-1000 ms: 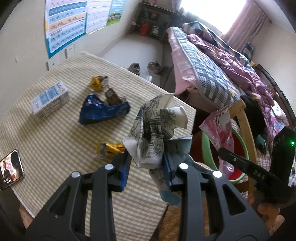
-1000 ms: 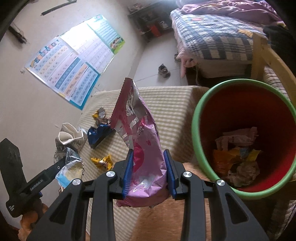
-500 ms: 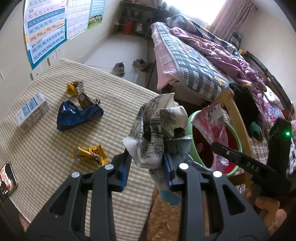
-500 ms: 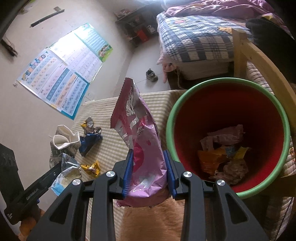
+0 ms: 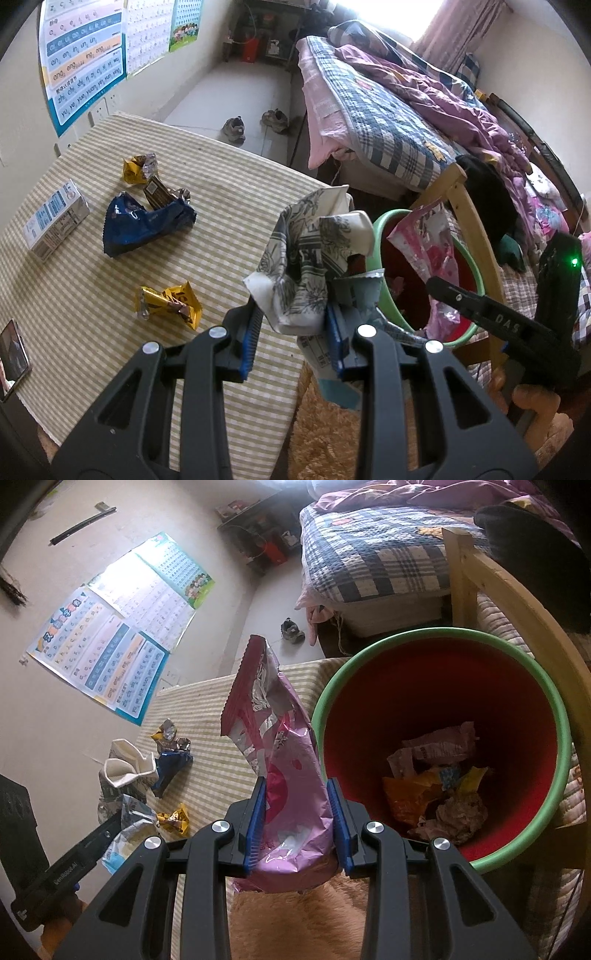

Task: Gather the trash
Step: 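Carry the pink bag and paper wrapper over the red bin with both tools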

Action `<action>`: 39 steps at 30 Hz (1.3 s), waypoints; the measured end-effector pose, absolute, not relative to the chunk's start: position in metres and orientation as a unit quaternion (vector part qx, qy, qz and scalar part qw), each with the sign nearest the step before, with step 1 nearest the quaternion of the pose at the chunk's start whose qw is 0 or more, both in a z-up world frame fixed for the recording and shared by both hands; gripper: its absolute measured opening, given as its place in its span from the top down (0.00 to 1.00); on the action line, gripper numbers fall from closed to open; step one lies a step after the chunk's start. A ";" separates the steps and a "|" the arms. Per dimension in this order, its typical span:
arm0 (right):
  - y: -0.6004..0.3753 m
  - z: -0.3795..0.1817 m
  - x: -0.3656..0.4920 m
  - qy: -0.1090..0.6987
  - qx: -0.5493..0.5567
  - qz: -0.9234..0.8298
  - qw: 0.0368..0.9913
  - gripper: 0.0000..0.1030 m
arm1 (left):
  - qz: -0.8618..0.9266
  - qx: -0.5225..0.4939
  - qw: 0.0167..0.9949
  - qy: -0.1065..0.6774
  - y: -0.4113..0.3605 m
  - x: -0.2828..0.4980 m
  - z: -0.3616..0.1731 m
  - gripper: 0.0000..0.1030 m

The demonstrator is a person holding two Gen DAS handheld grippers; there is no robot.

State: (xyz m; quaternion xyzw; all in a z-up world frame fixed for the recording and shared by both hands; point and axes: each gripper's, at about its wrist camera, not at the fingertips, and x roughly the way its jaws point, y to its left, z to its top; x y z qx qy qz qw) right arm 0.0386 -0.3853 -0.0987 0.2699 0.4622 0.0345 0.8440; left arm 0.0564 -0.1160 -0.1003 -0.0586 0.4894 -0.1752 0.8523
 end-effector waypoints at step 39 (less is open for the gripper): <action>-0.419 -0.098 0.033 0.452 0.283 -0.009 0.846 0.68 | -0.210 -0.053 0.840 0.497 -0.144 0.061 -0.104 0.71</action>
